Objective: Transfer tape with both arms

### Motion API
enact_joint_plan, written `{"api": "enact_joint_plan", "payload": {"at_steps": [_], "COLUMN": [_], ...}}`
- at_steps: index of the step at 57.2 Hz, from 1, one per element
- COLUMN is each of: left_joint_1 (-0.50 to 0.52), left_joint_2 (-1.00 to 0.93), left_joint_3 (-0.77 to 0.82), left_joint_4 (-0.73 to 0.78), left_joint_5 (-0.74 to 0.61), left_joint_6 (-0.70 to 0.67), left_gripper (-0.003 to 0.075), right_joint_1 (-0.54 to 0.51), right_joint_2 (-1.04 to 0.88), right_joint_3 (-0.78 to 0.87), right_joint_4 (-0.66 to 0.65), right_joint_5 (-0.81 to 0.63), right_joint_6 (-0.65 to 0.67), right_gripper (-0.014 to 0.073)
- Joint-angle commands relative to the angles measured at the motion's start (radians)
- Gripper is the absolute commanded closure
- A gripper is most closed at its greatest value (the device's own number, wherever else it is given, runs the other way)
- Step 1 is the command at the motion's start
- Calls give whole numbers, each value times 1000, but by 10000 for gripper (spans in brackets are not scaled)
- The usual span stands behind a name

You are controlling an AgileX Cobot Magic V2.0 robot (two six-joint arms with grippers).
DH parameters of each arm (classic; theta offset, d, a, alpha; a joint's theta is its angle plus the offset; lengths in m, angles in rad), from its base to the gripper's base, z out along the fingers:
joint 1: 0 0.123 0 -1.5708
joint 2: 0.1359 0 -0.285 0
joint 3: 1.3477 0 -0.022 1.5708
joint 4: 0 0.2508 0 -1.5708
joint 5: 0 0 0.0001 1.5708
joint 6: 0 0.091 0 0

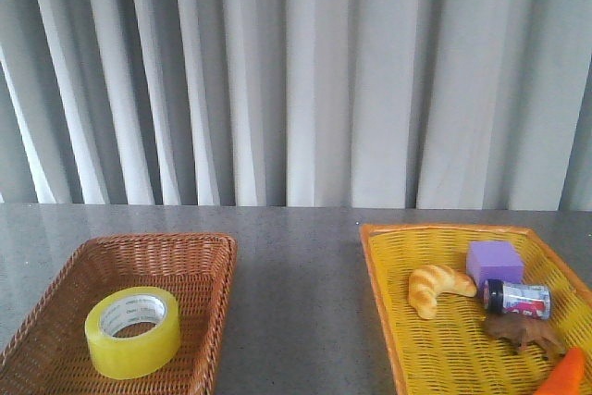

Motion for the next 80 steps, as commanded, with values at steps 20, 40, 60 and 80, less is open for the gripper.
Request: {"api": "enact_joint_plan", "payload": {"at_steps": [20, 40, 60, 80], "left_joint_1": [-2, -1, 41, 46], "left_joint_2": [5, -6, -348, -504], "left_joint_3": [-24, -1, 295, 556], "left_joint_4": [-18, 0, 161, 159], "left_joint_5": [-66, -79, -354, -604], "left_joint_6": [-9, -17, -215, -266], "left_gripper": [727, 727, 727, 727], "right_joint_1": [-5, -5, -5, -5], "right_joint_2": [5, 5, 5, 5], "right_joint_3": [-24, -24, -24, -24], "right_joint_4": [1, 5, 5, 5], "right_joint_5": [-67, -67, -64, -61], "right_joint_6": [-2, -2, -2, -2], "right_gripper": [601, 601, 601, 601]}}
